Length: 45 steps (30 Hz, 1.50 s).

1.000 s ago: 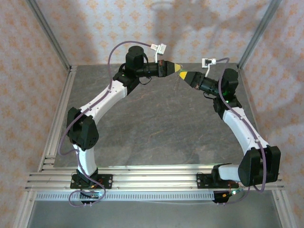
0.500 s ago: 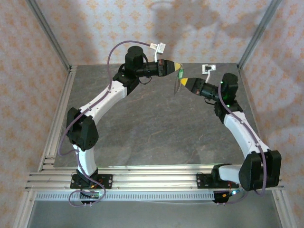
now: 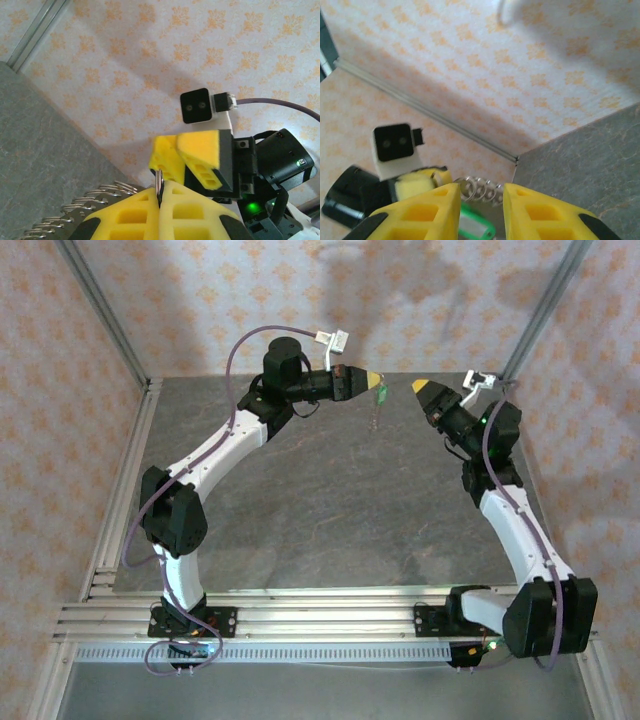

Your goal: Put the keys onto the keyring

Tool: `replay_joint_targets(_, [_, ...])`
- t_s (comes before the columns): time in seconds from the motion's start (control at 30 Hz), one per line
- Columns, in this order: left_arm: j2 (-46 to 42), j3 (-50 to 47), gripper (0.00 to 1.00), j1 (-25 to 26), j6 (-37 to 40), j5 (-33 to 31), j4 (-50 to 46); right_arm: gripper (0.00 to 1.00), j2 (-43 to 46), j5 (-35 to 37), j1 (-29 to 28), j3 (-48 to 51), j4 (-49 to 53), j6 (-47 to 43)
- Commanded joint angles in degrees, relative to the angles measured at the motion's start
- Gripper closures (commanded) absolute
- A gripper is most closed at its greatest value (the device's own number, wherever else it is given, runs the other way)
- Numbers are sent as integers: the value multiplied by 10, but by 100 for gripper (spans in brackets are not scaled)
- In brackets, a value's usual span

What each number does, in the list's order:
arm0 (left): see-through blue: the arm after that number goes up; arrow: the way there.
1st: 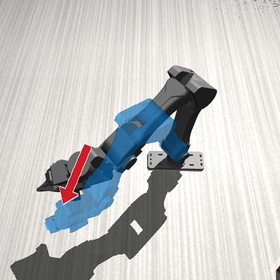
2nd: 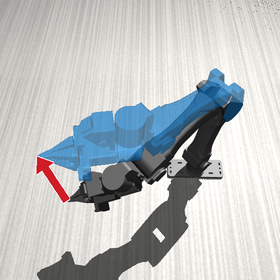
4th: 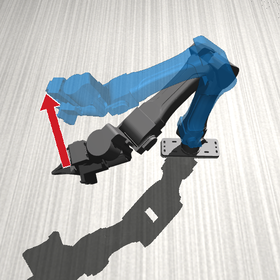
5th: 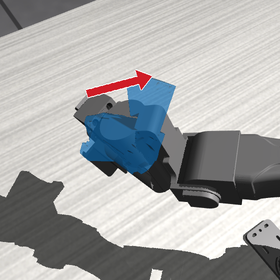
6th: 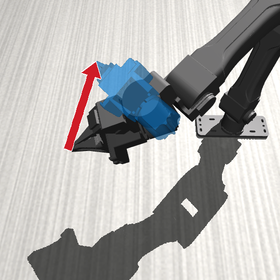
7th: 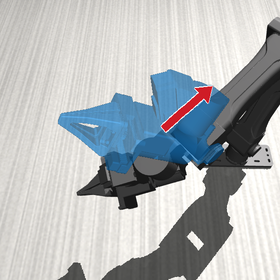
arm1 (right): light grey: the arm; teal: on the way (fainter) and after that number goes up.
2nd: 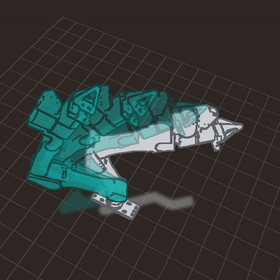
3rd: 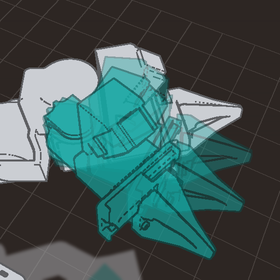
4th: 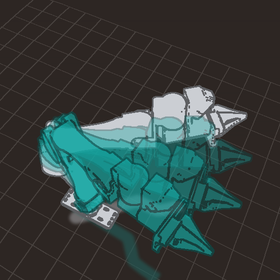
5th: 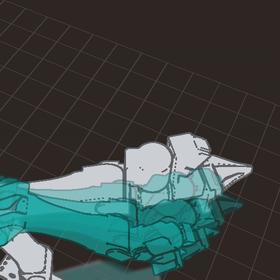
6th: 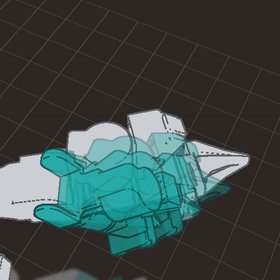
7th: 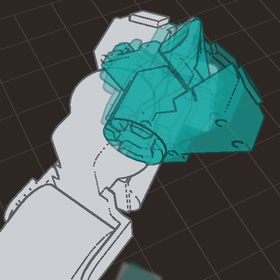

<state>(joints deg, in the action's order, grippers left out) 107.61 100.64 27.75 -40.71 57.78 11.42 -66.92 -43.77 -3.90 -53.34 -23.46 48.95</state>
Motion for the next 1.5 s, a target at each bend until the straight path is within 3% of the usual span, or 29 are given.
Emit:
replay_joint_targets(0.0, [-28, -5, 100, -2, -4, -7, 39, 73, -6, 65, -25, -36, 8, 14])
replay_joint_targets(0.73, [-19, -3, 100, -1, -11, -17, 49, 86, -58, 51, -161, -26, 32, -49])
replay_joint_targets(0.97, [-18, -1, 100, -2, -9, -18, 48, 85, -30, 73, -152, 24, 63, -80])
replay_joint_targets(1.27, [-13, 6, 100, -3, -7, -13, 46, 84, 48, 105, -67, 85, 93, -74])
replay_joint_targets(1.47, [-8, 9, 100, -3, -10, -8, 47, 66, 71, 96, -53, 54, 63, -76])
